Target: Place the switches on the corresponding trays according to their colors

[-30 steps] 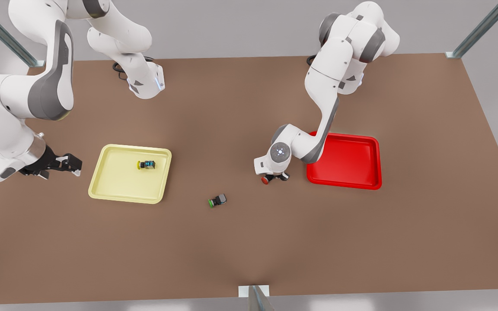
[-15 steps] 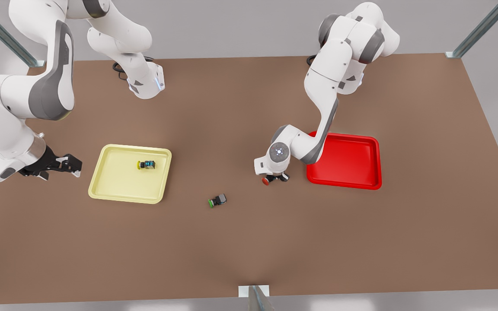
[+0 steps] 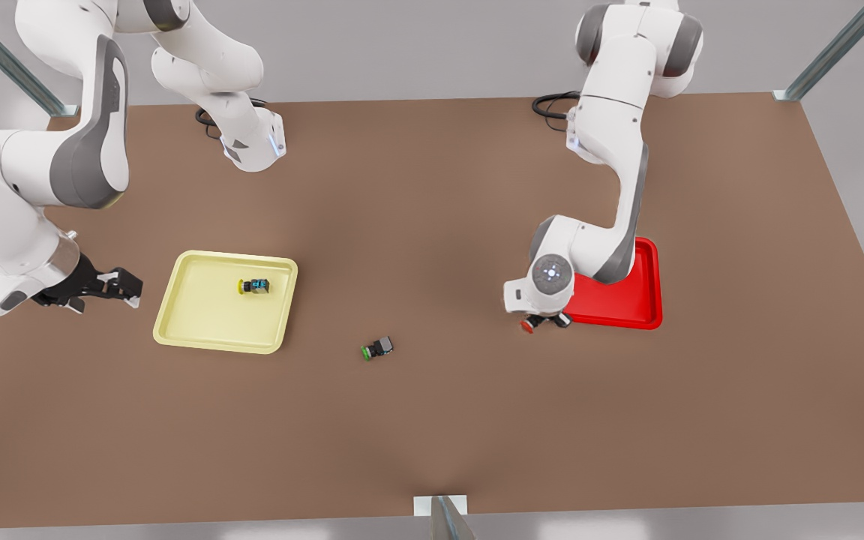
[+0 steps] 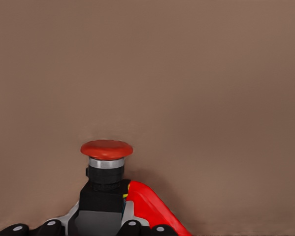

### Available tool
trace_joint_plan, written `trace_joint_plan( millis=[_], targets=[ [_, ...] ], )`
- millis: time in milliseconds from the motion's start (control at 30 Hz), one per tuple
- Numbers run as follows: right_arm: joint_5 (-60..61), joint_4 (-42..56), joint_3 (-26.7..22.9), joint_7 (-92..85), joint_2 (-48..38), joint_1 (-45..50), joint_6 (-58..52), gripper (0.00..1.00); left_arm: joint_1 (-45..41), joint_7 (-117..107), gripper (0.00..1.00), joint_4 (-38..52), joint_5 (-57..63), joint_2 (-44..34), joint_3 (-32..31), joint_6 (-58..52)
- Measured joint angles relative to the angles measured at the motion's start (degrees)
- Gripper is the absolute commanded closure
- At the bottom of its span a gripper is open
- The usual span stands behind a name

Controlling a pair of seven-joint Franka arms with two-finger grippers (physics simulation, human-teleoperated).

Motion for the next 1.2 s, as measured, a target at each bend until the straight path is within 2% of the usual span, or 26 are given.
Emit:
trace_joint_plan(
  millis=[133,267,300,600,633,700,800,900,933,1000,1067,1200],
  targets=[
    [0.0,0.0,0.0,0.0,0.0,0.1,0.0,0.00,-0.1,7.5,0.44,-16.6,-1.0,-10.0,5.0,5.5],
    [0.0,0.0,0.0,0.0,0.0,0.1,0.0,0.00,-0.3,12.5,0.43,-22.8,-1.3,-12.8,8.3,4.5],
    [0.0,0.0,0.0,0.0,0.0,0.1,0.0,0.00,-0.3,12.6,0.00,-22.9,-1.6,-12.1,8.3,3.7],
    [0.0,0.0,-0.1,0.0,0.0,0.2,0.0,0.00,-0.3,12.1,0.00,-21.7,-5.7,-12.6,8.6,1.2],
    [0.0,0.0,0.0,0.0,0.0,0.0,0.0,0.00,-0.3,9.5,0.00,-18.6,-5.8,-13.2,9.2,-1.3],
    [0.0,-0.1,0.0,0.0,0.0,0.1,0.0,0.00,-0.5,-4.8,0.00,-3.7,-6.0,-10.5,9.5,-9.4],
    [0.0,0.0,0.0,0.0,0.0,0.1,0.0,0.00,2.4,-20.3,0.00,12.4,-6.3,-6.4,9.7,-9.8],
    [0.0,-0.1,0.0,0.0,0.0,0.1,0.0,0.00,4.1,-27.5,0.00,23.8,-6.5,-3.3,9.3,-11.1],
    [0.0,-0.1,0.0,0.0,0.0,0.3,0.0,0.00,11.5,-28.1,0.00,28.0,-6.3,-3.2,3.2,-14.2],
    [-0.1,-0.2,0.0,-0.1,0.1,0.1,0.0,0.00,26.9,-29.4,0.00,30.2,-2.5,-5.9,-16.8,-17.2],
    [-0.1,-0.1,0.0,-0.1,0.0,0.1,0.0,0.00,34.2,-29.5,0.00,30.2,1.9,-7.7,-24.5,-17.8],
    [-0.1,-0.1,0.0,0.0,0.0,0.2,0.0,0.00,36.0,-29.5,0.00,29.8,6.0,-8.4,-26.7,-17.8]
  ],
)
